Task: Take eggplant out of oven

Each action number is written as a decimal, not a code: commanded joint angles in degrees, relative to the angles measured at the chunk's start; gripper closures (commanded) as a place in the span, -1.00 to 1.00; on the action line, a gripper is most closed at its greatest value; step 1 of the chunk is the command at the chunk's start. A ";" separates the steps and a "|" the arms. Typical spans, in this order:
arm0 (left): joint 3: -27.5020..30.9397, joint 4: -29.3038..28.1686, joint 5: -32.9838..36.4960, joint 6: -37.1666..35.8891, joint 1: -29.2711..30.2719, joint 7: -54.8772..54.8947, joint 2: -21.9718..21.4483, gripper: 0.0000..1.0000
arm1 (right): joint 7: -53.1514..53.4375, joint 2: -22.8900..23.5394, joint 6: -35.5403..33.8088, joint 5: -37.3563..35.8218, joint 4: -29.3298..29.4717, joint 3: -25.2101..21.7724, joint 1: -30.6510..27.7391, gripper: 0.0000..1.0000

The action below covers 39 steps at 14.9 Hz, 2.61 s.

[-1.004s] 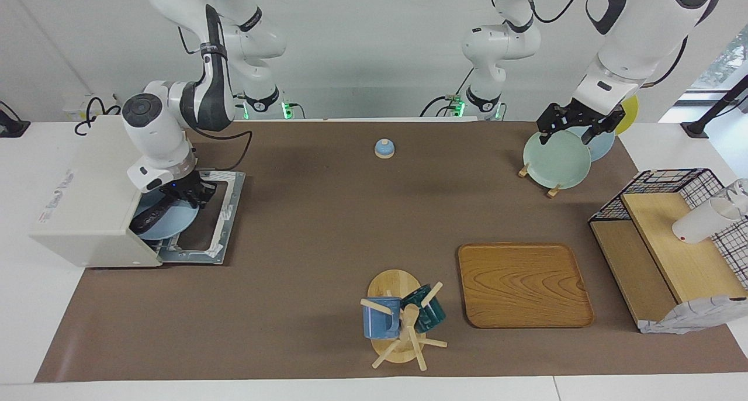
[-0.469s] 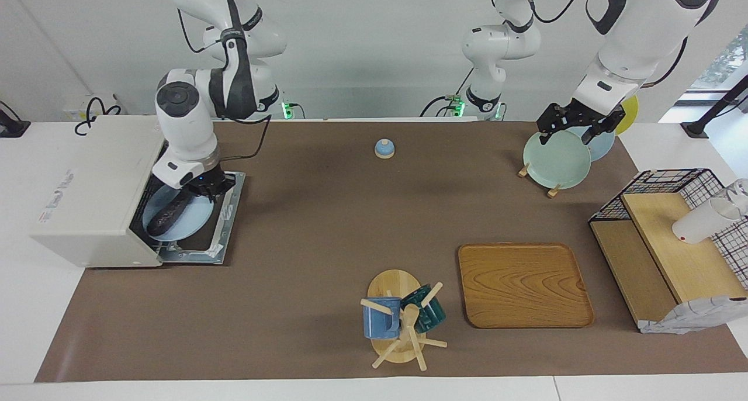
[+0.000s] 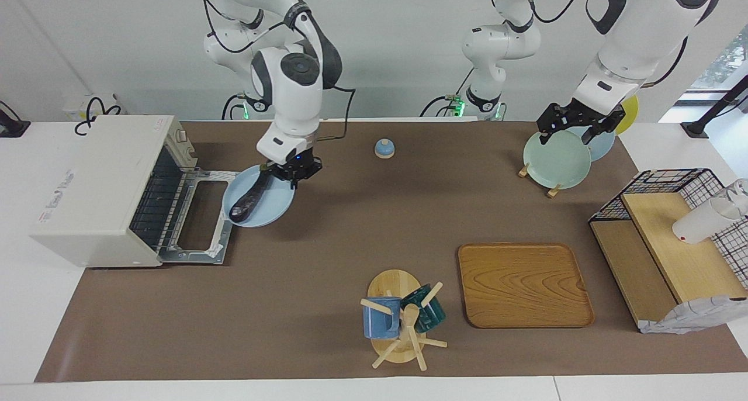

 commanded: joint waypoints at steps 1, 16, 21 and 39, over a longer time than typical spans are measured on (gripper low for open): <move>0.11 -1.30 -0.57 0.24 0.11 -0.37 -1.29 -1.00 | 10.55 6.94 -2.82 1.69 8.54 -0.29 5.19 1.00; 0.20 -1.38 -0.57 1.03 0.19 -0.55 -1.29 -1.00 | 35.65 21.37 17.04 10.05 12.60 0.41 17.69 0.85; 0.20 -1.30 -0.66 1.47 0.46 -0.46 -1.20 -1.00 | 30.66 21.80 6.28 5.77 20.31 0.15 16.81 0.44; -0.42 -5.78 -1.71 15.27 -16.31 0.16 2.31 -1.00 | -5.04 6.70 12.27 2.49 -7.58 -0.12 -16.94 1.00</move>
